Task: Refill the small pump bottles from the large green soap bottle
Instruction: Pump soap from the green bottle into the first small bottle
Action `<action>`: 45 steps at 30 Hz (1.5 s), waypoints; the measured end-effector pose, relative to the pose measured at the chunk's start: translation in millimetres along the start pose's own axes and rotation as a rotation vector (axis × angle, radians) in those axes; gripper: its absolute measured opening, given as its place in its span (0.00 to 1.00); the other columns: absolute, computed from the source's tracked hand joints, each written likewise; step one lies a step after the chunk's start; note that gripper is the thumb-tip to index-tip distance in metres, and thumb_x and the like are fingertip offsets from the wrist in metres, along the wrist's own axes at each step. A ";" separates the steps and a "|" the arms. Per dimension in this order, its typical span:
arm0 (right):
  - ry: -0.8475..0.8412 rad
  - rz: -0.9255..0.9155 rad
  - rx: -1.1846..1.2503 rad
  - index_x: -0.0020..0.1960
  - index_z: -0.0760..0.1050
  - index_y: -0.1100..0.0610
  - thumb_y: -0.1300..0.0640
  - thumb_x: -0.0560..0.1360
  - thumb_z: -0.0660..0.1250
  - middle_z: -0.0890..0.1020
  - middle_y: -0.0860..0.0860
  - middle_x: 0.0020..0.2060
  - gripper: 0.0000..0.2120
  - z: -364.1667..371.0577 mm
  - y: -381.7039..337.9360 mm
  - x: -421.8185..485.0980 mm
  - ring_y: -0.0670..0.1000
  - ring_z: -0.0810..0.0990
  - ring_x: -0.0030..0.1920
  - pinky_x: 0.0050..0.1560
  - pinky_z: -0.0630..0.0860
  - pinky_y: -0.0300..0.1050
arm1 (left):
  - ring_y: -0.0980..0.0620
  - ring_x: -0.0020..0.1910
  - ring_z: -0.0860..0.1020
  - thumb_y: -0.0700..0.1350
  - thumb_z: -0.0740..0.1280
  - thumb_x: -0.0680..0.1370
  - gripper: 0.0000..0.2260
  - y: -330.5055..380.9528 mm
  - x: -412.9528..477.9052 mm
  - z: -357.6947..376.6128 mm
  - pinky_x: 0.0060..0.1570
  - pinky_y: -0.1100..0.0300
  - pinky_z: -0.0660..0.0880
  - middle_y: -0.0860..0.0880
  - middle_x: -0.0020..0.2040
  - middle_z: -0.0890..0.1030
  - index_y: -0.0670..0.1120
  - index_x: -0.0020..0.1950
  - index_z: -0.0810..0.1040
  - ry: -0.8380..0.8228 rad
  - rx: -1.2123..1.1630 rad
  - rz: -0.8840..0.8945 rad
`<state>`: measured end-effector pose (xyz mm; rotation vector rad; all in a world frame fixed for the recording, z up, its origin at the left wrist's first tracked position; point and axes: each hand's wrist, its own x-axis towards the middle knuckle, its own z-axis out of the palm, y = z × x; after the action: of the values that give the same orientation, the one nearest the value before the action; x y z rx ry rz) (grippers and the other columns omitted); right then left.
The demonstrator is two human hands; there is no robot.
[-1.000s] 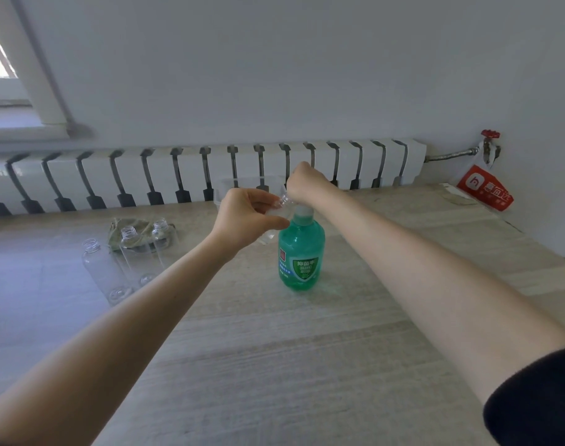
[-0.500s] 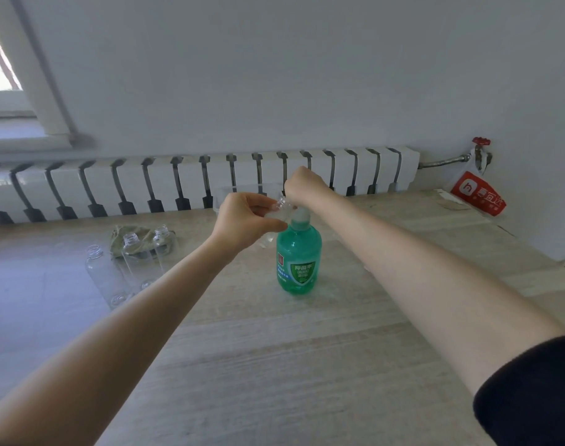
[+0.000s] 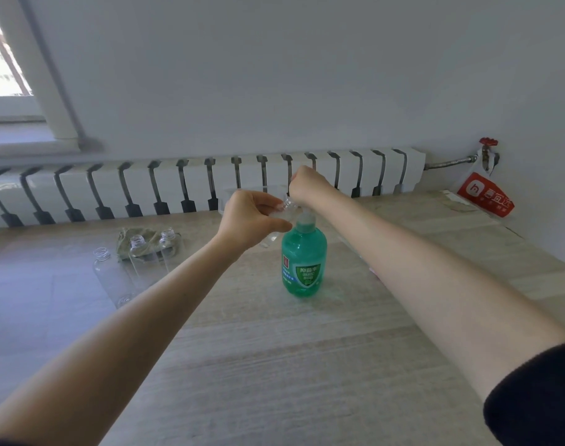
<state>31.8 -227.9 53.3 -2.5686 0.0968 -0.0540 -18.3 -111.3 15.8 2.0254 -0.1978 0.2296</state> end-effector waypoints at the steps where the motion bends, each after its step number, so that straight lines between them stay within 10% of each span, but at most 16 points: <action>1: 0.003 0.003 -0.008 0.63 0.71 0.62 0.64 0.79 0.58 0.77 0.55 0.55 0.13 1.9 0.1 0.9 0.52 0.77 0.50 0.48 0.74 0.41 | 0.52 0.47 0.82 0.38 0.79 0.63 0.19 -1.1 0.2 0.6 0.51 0.58 0.79 0.48 0.47 0.83 0.42 0.53 0.82 -0.002 0.006 0.002; 21: -0.009 0.012 -0.033 0.64 0.70 0.62 0.60 0.79 0.59 0.77 0.56 0.55 0.14 7.6 3.5 -3.3 0.51 0.75 0.48 0.47 0.73 0.42 | 0.50 0.46 0.82 0.38 0.79 0.63 0.19 -7.9 -2.0 3.4 0.51 0.54 0.80 0.47 0.47 0.84 0.42 0.52 0.82 -0.009 0.019 -0.012; 26: 0.042 0.008 0.009 0.57 0.69 0.61 0.64 0.78 0.56 0.74 0.54 0.43 0.08 -6.4 -1.2 -7.3 0.47 0.70 0.34 0.30 0.66 0.38 | 0.50 0.45 0.82 0.38 0.78 0.64 0.17 2.0 -3.0 2.6 0.49 0.59 0.79 0.48 0.45 0.83 0.43 0.51 0.81 -0.008 -0.016 -0.023; 35: 0.049 0.036 0.114 0.74 0.54 0.63 0.64 0.80 0.56 0.71 0.58 0.65 0.25 -8.5 -2.1 -7.6 0.55 0.74 0.60 0.45 0.68 0.40 | 0.50 0.45 0.82 0.38 0.79 0.64 0.17 5.0 -1.4 1.9 0.51 0.56 0.80 0.47 0.45 0.83 0.42 0.51 0.81 0.004 0.000 -0.016; 45: -0.043 0.026 0.085 0.73 0.57 0.63 0.62 0.81 0.54 0.72 0.56 0.48 0.22 5.3 4.2 -0.1 0.47 0.70 0.36 0.29 0.64 0.39 | 0.51 0.45 0.82 0.38 0.79 0.64 0.20 -5.2 -2.5 5.7 0.49 0.58 0.80 0.47 0.46 0.83 0.41 0.54 0.81 0.003 0.006 -0.017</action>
<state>31.7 -228.6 46.5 -2.4813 0.1089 0.0068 -19.0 -114.0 8.2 2.0314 -0.1785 0.2223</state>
